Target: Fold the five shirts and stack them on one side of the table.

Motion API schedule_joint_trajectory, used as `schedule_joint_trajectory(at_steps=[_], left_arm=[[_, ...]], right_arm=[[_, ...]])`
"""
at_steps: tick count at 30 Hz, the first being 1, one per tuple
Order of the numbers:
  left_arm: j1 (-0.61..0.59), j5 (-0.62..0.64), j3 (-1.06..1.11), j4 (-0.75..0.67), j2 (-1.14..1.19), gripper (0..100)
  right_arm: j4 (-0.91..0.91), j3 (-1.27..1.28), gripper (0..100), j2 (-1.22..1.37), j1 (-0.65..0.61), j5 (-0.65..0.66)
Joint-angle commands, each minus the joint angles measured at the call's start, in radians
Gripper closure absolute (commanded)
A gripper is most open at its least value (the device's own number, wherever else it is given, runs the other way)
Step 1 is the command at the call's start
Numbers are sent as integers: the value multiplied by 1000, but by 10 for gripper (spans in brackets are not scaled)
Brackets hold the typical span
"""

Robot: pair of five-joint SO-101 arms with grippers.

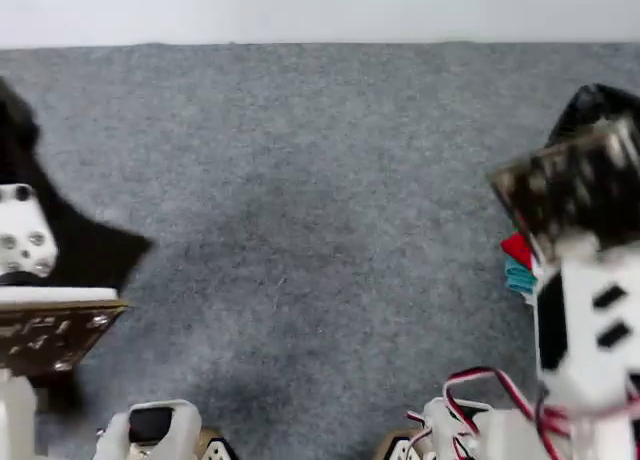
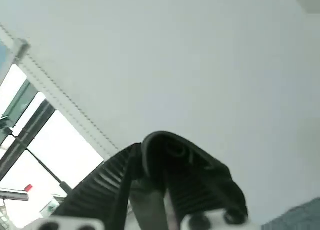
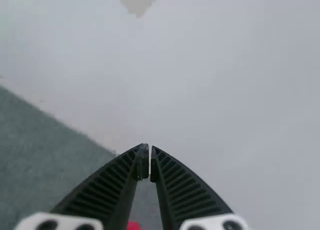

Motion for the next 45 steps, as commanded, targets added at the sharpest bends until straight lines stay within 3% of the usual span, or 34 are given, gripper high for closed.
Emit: schedule_joint_trajectory(at_steps=[1, 5, 12, 16, 22, 29, 37, 45], left_arm=[[100, -12, 51, 14, 6, 986], [178, -8, 68, 26, 6, 986], [183, 17, 209, 261, -3, 986], [166, 17, 375, 354, -3, 986], [60, 12, 662, 361, -3, 986], [-83, -72, 935, 354, -3, 986], [-204, -101, 1081, 354, -3, 986], [-204, -97, 1148, 310, -3, 986]], right_arm=[[41, 178, 989, -71, 7, 5], [36, 397, 989, -162, 7, 5], [35, 717, 988, -251, -28, -20], [22, 905, 987, -249, -134, -144], [-159, 1260, 981, -249, -406, -319], [-390, 1557, 776, -213, -599, -394], [-545, 1432, 827, 173, -659, -394], [-447, 1048, 827, 584, -777, -400]])
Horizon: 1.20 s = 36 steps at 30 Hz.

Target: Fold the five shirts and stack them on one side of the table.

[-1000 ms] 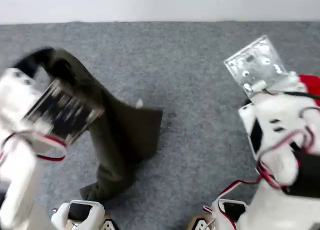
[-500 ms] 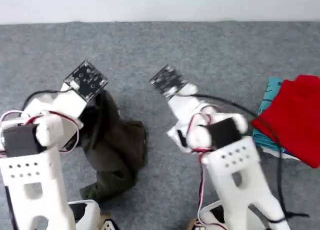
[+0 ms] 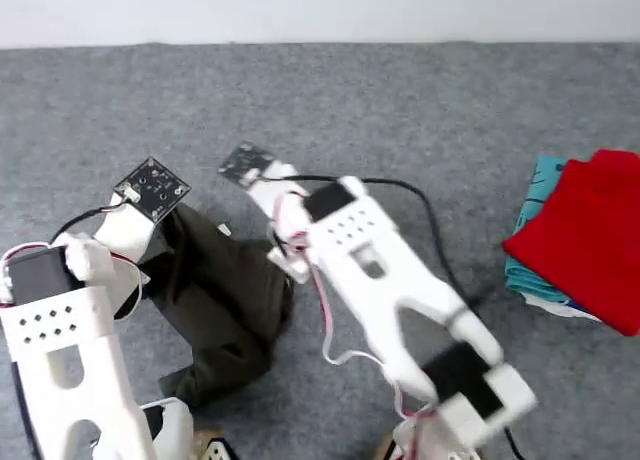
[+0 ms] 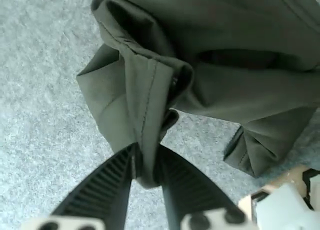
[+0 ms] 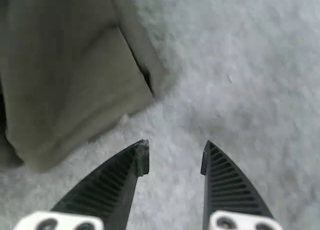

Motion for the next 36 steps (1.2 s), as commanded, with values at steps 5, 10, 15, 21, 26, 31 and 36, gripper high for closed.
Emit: schedule_joint_trajectory(at_steps=[5, 10, 15, 21, 26, 31, 36], left_arm=[[-5, -6, 4, -35, -17, 986], [-5, -6, 4, -35, -17, 986], [-2, -5, 4, -35, -17, 986], [2, 23, 4, -35, -17, 986], [2, 31, 4, -35, -17, 986], [2, 31, 2, -35, -17, 986], [2, 29, -10, -37, -17, 986]], right_arm=[[150, -413, 829, 311, -68, -11], [248, -611, 830, 489, -85, -11], [314, -758, 831, 613, -88, -11], [377, -873, 934, 700, -96, -11], [449, -948, 981, 707, -91, -3], [533, -1060, 990, 705, -48, -2], [535, -1051, 989, 654, 45, 71]])
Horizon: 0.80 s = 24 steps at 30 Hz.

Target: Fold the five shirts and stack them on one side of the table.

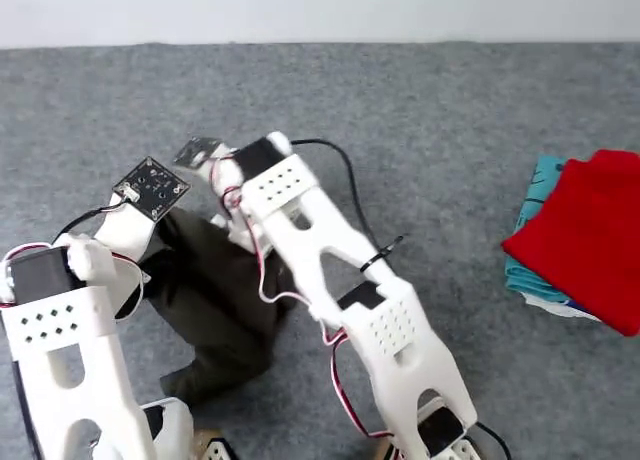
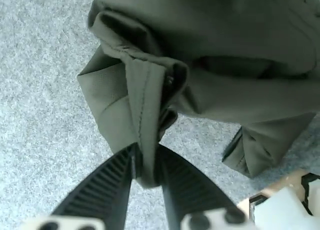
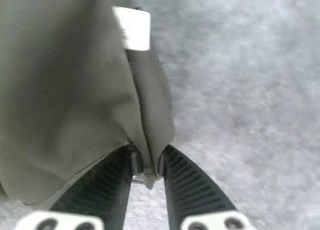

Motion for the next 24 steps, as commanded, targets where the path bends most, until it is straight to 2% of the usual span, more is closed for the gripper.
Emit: schedule_joint_trajectory(at_steps=[1, 8, 11, 13, 18, 24], left_arm=[[2, 6, -33, -28, -17, 986], [18, 6, -186, -20, -17, 985], [77, 6, -199, -20, -14, 985], [121, 6, -191, -20, -9, 985], [198, 6, -125, -28, -9, 985], [203, 6, -56, -28, -15, 985]], right_arm=[[44, -37, 989, -77, 91, 51], [44, 101, 981, -173, 240, 124], [44, 153, 905, -214, 260, 121], [44, 170, 870, -249, 254, 118], [42, 170, 869, -278, 186, 118], [39, 166, 866, -231, 142, 117]])
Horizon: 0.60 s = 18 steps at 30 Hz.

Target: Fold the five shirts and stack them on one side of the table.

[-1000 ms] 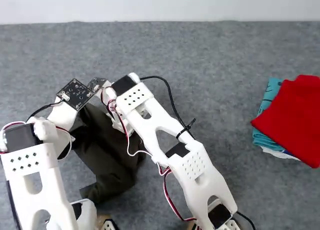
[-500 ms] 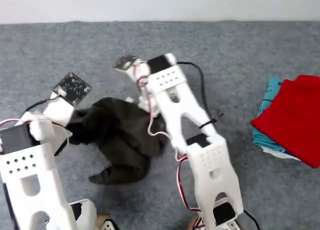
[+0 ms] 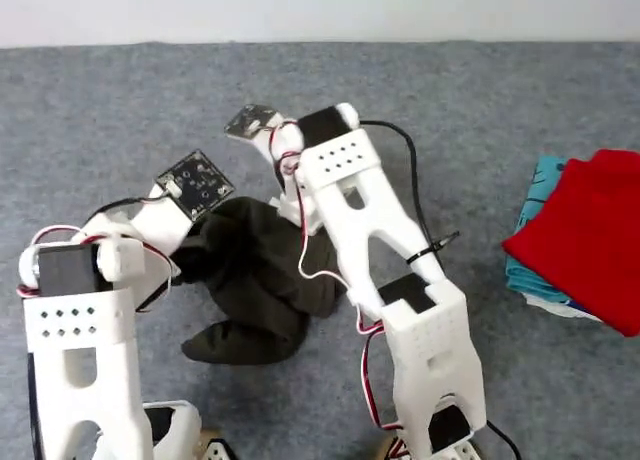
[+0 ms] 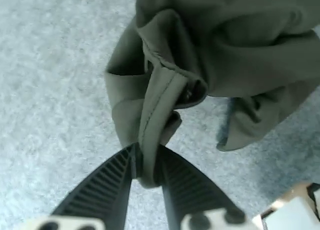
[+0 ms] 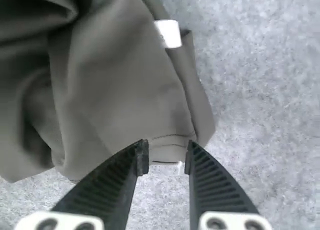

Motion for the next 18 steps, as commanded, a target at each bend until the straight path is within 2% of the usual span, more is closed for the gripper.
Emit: schedule_joint_trajectory(at_steps=[1, 15, 18], left_arm=[[5, 6, 10, -21, -15, 985], [5, 8, 27, -20, -15, 985], [5, 8, 27, -18, -15, 985]], right_arm=[[38, -12, 866, -10, -5, 2], [24, -63, 869, 171, 56, 3], [33, -63, 930, 183, 56, 9]])
